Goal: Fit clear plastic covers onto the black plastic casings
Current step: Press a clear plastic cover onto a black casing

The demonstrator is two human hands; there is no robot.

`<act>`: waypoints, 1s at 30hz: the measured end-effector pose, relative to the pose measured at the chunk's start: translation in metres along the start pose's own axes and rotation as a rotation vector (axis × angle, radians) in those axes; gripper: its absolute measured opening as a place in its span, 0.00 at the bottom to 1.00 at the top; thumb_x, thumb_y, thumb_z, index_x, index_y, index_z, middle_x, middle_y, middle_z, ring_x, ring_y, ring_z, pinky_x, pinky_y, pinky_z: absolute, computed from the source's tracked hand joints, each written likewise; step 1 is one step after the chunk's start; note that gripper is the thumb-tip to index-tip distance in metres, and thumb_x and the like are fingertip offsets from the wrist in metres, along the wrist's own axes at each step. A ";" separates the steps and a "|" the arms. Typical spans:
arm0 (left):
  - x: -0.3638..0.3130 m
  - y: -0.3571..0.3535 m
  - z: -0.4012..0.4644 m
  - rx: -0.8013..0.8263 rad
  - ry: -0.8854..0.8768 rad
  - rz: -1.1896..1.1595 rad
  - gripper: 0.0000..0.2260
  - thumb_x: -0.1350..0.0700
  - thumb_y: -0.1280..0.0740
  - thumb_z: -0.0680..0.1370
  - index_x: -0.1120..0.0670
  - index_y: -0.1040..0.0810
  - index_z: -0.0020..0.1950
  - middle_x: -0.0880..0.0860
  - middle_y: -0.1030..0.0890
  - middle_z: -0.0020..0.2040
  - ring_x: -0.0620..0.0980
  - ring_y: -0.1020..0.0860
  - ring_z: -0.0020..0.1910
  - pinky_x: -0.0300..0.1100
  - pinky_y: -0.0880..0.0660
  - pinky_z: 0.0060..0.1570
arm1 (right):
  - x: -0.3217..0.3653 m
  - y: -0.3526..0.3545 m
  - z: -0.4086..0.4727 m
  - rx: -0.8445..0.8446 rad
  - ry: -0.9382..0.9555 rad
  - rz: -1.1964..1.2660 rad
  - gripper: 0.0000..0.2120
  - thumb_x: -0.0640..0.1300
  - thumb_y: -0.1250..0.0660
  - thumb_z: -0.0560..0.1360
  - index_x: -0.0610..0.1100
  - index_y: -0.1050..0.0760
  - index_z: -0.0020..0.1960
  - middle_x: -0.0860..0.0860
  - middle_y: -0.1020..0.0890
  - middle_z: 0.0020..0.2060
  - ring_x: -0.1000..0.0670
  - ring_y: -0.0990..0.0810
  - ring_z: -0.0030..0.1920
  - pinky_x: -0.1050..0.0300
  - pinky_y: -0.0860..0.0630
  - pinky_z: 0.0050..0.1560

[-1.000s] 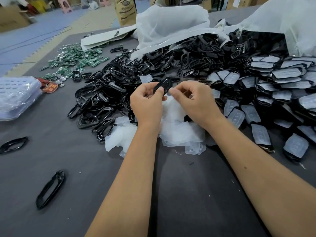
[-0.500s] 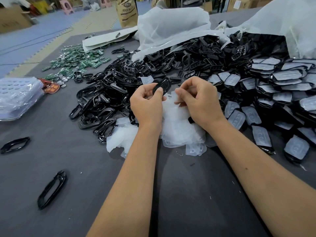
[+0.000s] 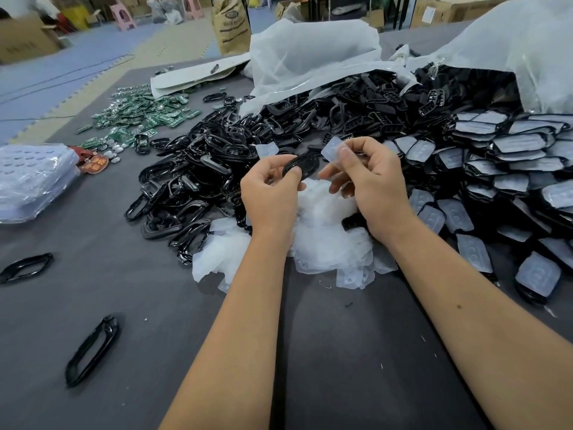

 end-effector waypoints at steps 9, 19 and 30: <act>0.002 0.000 0.002 0.090 -0.032 0.001 0.12 0.69 0.31 0.76 0.54 0.15 0.50 0.56 0.17 0.38 0.47 0.20 0.33 0.37 0.24 0.34 | -0.002 0.001 0.001 -0.041 0.022 -0.004 0.01 0.39 0.34 0.83 0.42 0.25 0.52 0.47 0.12 0.41 0.51 0.18 0.33 0.61 0.25 0.31; 0.003 -0.002 0.002 0.129 -0.087 0.011 0.13 0.69 0.29 0.74 0.53 0.14 0.52 0.51 0.15 0.38 0.47 0.20 0.33 0.40 0.23 0.36 | -0.005 0.000 0.001 -0.057 0.049 -0.004 0.04 0.37 0.26 0.77 0.41 0.16 0.51 0.48 0.16 0.34 0.51 0.19 0.32 0.59 0.25 0.29; -0.001 -0.006 -0.001 0.223 -0.111 -0.026 0.15 0.68 0.34 0.74 0.55 0.13 0.53 0.51 0.13 0.42 0.49 0.17 0.36 0.35 0.23 0.38 | -0.010 0.004 0.004 -0.194 0.056 -0.115 0.06 0.43 0.20 0.73 0.44 0.16 0.41 0.47 0.16 0.31 0.50 0.20 0.28 0.57 0.24 0.28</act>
Point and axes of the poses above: each hand's wrist, its own z-axis towards the middle knuckle, its own y-axis out of the back of the hand, x = y × z, the point moved 2 cm from there along z, towards the middle knuckle
